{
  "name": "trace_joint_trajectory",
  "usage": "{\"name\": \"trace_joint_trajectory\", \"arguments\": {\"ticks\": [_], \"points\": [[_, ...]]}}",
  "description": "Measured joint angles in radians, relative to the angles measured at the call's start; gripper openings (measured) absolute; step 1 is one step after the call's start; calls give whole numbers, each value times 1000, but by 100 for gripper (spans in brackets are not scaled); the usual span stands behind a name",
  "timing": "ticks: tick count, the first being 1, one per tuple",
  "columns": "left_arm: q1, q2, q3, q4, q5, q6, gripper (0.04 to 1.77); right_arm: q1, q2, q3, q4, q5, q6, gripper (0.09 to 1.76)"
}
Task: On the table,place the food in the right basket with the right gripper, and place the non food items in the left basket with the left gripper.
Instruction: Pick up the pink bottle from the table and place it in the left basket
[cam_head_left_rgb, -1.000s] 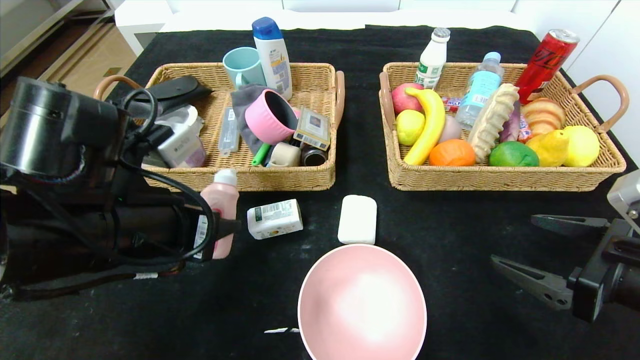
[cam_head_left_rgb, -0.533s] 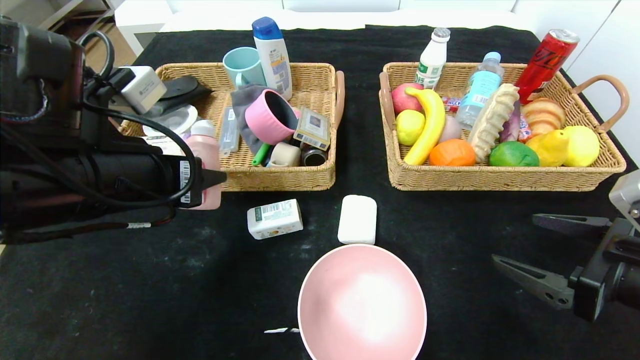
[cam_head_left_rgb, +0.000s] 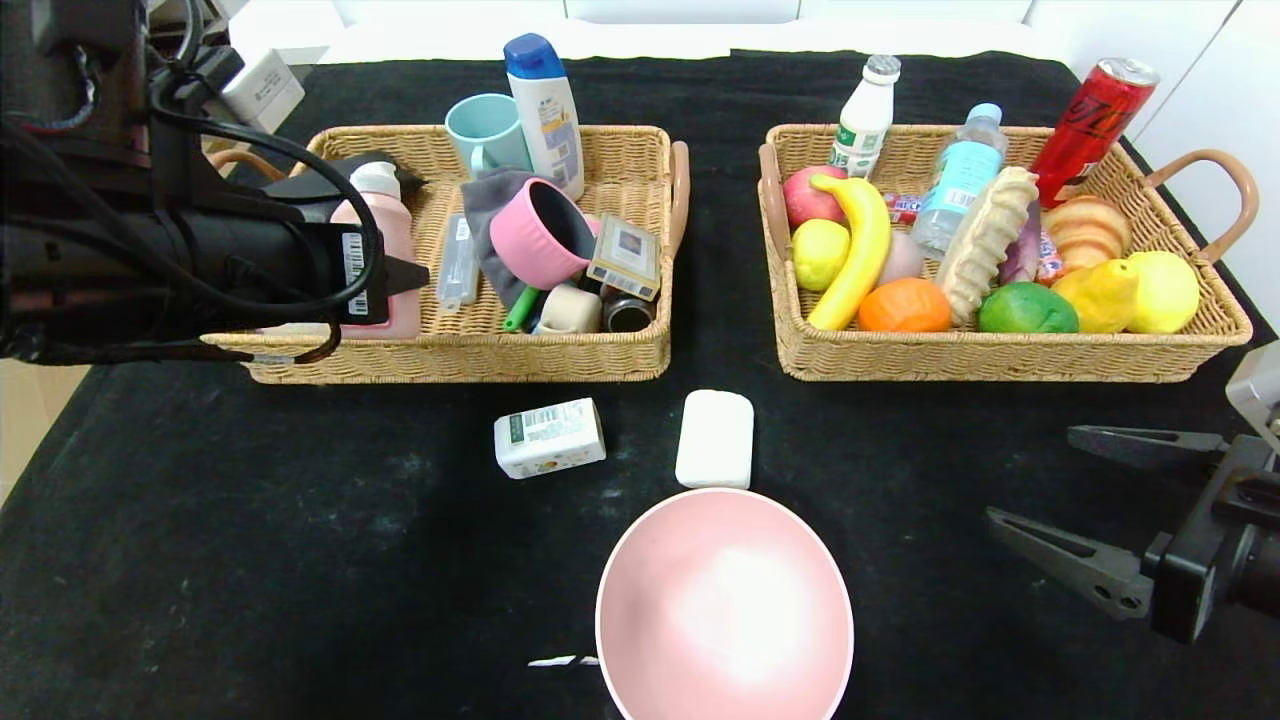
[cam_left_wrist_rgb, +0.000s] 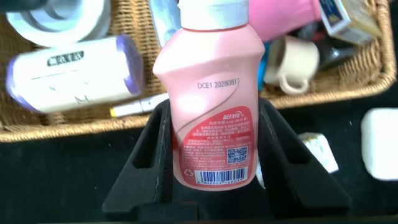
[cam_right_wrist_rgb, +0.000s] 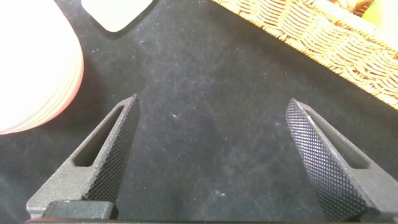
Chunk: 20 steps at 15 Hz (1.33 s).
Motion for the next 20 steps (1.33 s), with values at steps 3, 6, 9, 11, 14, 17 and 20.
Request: {"name": "trace_joint_trajectory", "arguments": {"ticks": [3,6,9,11,14,17,20], "points": [[22,30,-34,-2,-2,4,85,1,0,1,0,0,0,171],[48,68,-86,-3,-2,7,85,0,-1,0,0,0,-1,171],[61,110,-130,-5,-1,7,85,0,-1,0,0,0,-1,171],[64,138,-163,-6,1,2,85,0,-1,0,0,0,-1,171],[74,172,-186,-8,0,-1,85,-2,-3,-1,0,0,0,171],[81,198,-190,-79,-1,-4,85,-7,-16,-3,0,0,3,171],[82,214,-183,-103,1,-7,85,-9,-17,-3,0,0,2,171]]}}
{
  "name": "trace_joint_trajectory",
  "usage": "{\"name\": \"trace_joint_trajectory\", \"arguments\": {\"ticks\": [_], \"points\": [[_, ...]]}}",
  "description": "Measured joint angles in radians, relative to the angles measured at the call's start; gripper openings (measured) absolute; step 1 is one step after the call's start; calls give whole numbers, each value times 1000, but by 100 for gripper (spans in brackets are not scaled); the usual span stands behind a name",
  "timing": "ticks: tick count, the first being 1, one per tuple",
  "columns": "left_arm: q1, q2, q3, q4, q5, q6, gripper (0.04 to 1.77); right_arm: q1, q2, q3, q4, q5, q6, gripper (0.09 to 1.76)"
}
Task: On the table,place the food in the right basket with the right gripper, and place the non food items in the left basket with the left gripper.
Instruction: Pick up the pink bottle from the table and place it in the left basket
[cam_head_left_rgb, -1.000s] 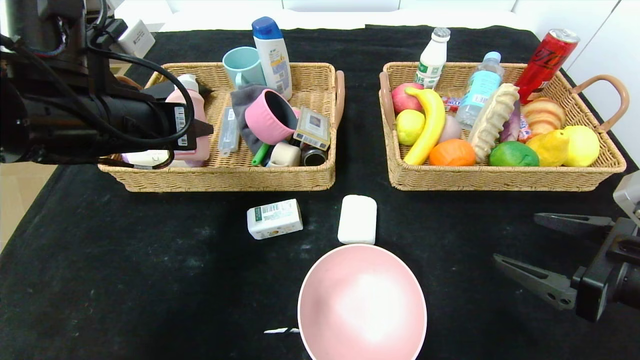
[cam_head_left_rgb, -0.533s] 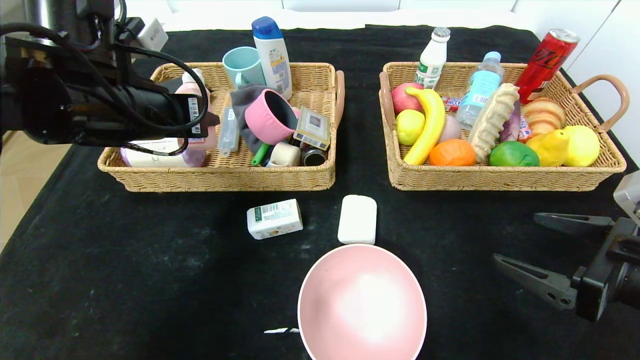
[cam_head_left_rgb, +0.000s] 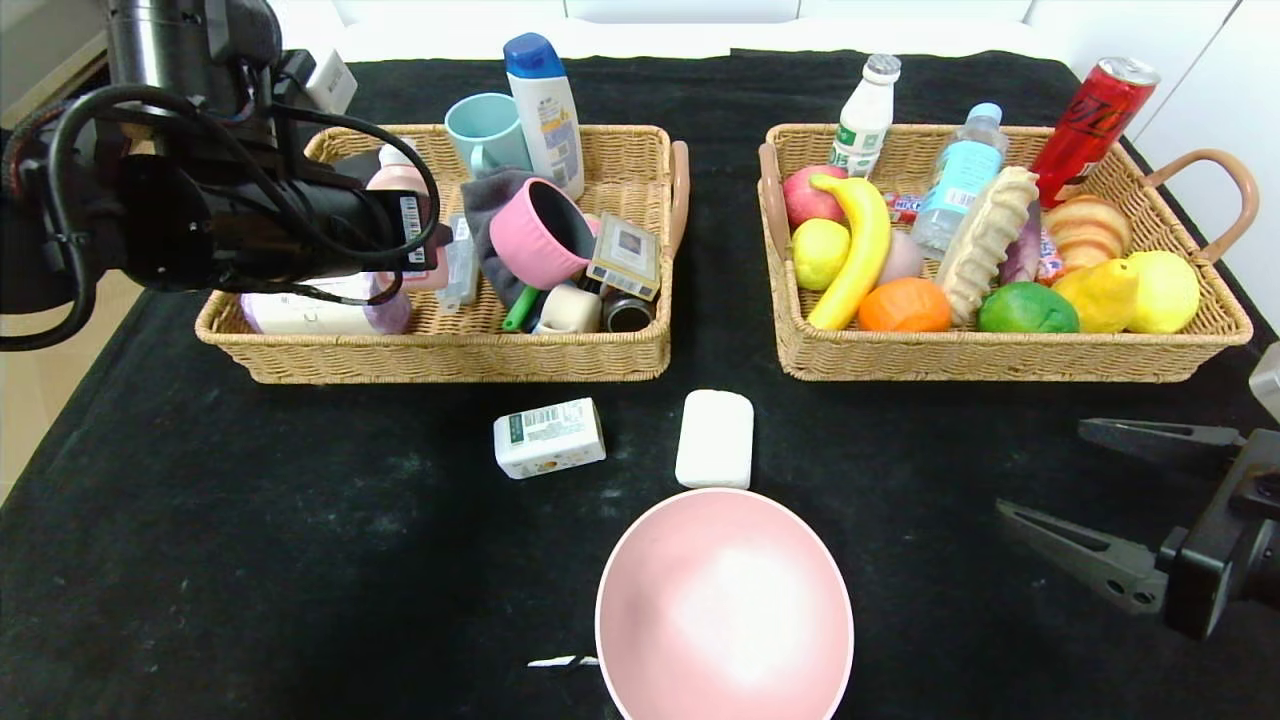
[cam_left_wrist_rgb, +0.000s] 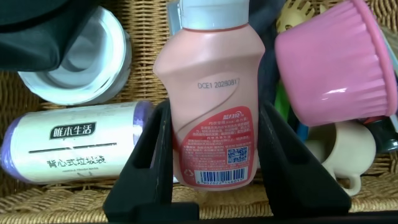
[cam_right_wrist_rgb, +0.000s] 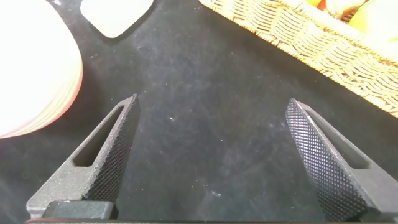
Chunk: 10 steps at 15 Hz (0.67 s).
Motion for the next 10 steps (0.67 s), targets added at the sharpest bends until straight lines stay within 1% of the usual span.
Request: {"name": "trace_joint_trajectory", "arguments": {"ticks": [6,10], "points": [[7,14,-5,-5,5,1,85,-3,0,1,0,0,0,171],[7,23,-3,-62,8,1,85,-4,-2,0,0,0,3,171]]}}
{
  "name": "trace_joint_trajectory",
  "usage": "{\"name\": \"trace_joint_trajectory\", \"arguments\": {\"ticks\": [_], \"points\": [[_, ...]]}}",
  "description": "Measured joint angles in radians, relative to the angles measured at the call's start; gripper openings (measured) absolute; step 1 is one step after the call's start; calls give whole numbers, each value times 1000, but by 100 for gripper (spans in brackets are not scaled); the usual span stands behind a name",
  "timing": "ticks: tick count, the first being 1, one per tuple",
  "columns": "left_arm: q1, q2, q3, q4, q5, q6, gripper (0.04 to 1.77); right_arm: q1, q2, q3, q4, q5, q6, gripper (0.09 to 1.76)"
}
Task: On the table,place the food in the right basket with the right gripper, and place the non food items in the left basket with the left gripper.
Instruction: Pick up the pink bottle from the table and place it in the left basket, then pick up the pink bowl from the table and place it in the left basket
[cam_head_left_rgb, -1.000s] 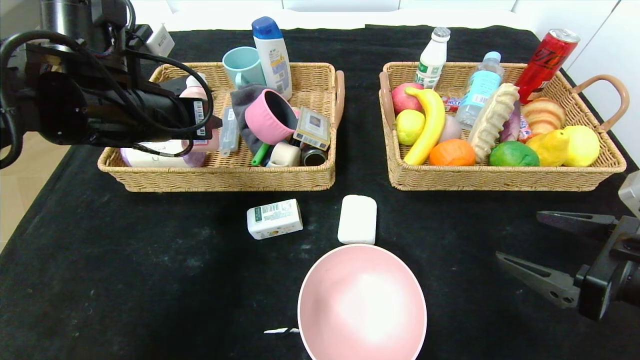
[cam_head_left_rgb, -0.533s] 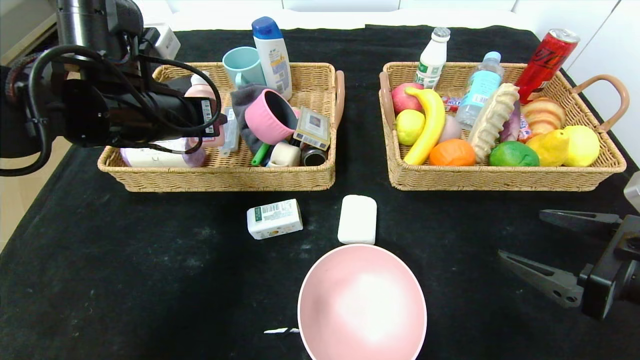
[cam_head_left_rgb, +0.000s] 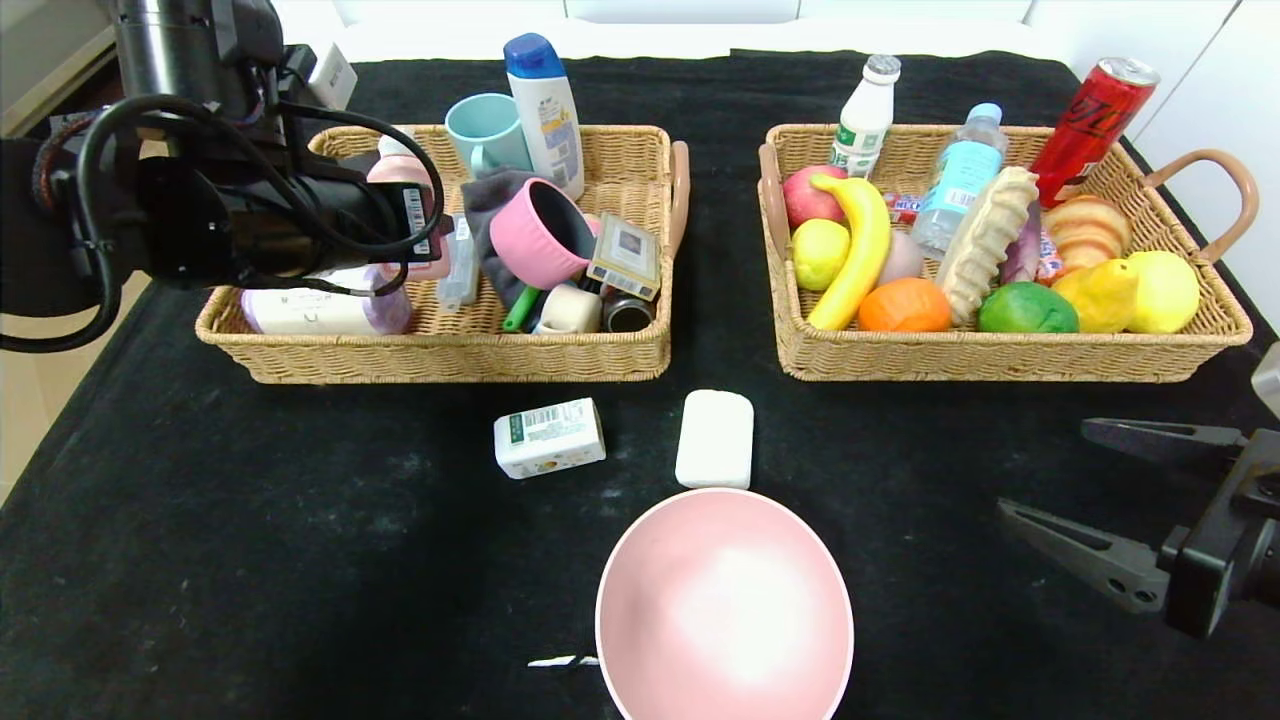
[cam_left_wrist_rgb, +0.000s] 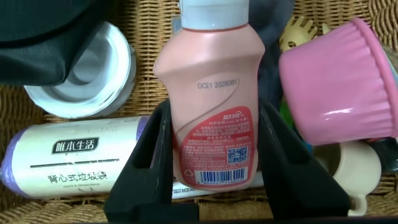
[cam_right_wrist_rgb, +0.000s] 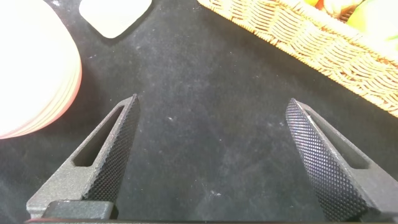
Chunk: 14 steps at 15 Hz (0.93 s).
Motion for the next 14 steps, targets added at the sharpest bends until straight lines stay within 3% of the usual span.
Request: {"name": "trace_joint_trajectory", "arguments": {"ticks": [3,8,14], "points": [[1,4,4,-3,2,1,85,-2,1,0,0,0,-1,171],[11,2,10,-3,-1,12,126,-2,0,-1,0,0,-3,171],[9,-46,55,11,-7,15,150,-2,1,1,0,0,-6,171]]}}
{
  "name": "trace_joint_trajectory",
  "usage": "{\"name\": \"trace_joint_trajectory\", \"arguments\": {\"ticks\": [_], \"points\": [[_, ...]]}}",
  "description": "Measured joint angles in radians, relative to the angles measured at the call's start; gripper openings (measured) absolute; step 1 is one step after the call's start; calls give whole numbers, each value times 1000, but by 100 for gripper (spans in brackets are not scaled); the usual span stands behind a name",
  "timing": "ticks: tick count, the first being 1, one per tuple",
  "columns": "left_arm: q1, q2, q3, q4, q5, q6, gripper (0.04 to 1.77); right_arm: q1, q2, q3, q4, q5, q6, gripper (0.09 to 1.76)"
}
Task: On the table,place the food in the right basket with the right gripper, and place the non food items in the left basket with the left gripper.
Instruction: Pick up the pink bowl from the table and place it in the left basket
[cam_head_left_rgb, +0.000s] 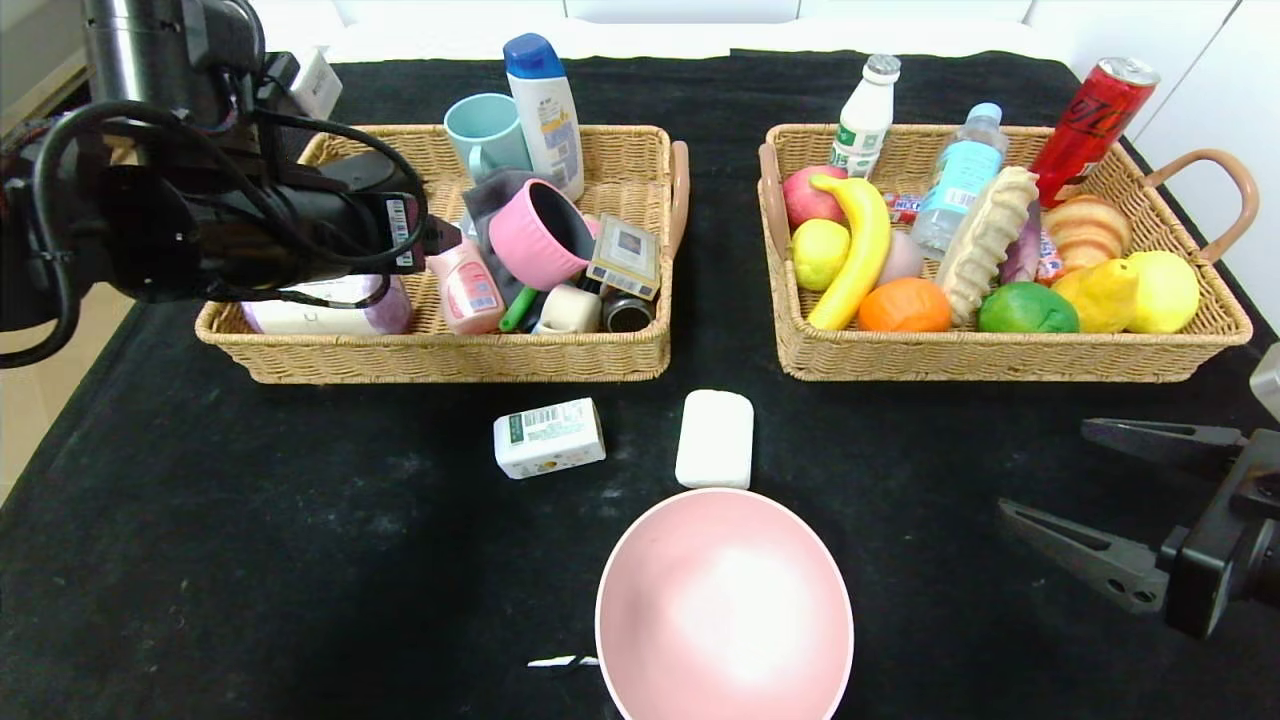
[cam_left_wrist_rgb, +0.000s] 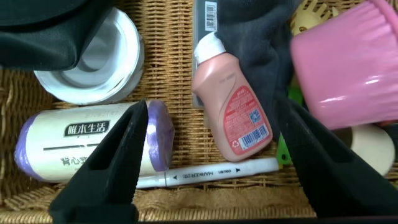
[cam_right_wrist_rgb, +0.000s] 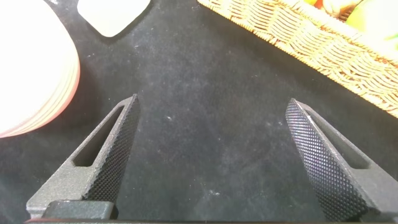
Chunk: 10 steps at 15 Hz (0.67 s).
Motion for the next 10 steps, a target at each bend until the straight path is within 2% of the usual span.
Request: {"name": "trace_joint_trajectory", "arguments": {"ticks": [4,8,10], "points": [[-35,-101,91,55,-5,-4,158,0,0,1,0,0,0,171],[-168,-216,166,182,5,-13,164,2,3,3,0,0,1,171],[-217,-256,195,213,5,-14,165,4,5,3,0,0,0,171]]}}
